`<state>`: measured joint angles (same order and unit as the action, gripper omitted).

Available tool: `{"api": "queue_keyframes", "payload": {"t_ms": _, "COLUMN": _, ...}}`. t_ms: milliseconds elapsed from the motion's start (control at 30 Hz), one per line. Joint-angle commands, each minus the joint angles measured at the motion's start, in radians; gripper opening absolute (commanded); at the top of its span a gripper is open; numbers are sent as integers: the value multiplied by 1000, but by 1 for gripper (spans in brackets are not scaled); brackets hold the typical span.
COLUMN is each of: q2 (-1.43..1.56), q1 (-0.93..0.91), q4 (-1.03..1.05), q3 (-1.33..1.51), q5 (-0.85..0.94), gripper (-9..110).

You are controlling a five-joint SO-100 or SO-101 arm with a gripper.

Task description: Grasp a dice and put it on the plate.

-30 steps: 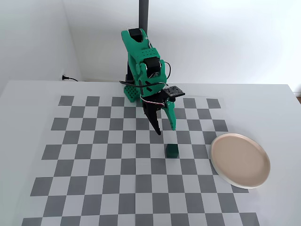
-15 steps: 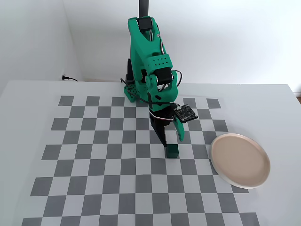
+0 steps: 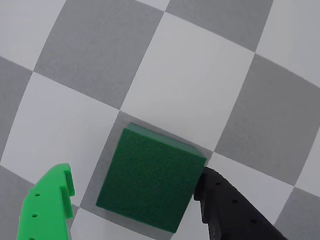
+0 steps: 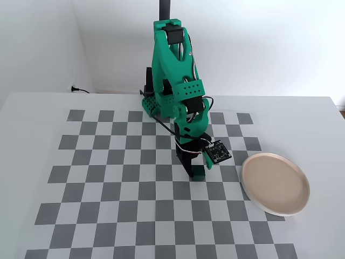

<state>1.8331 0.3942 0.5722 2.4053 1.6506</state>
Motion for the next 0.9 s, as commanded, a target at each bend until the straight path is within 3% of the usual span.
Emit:
{"api": "queue_keyframes", "payload": {"t_ms": 0, "q2": -17, "q1": 12, "q4": -26, "q3": -98, "q5": 3, "gripper": 21}}
{"api": "queue_keyframes", "payload": {"t_ms": 300, "q2": -98, "q1": 20, "q4": -92, "q3": -104, "q5": -2, "gripper": 20}}
{"api": "queue_keyframes", "payload": {"t_ms": 567, "q2": -92, "q1": 20, "q4": -95, "q3": -107, "q5": 8, "gripper": -4}}
{"api": "queue_keyframes", "payload": {"t_ms": 867, "q2": -60, "q1": 17, "q4": -75, "q3": -123, "q5": 17, "gripper": -4}}
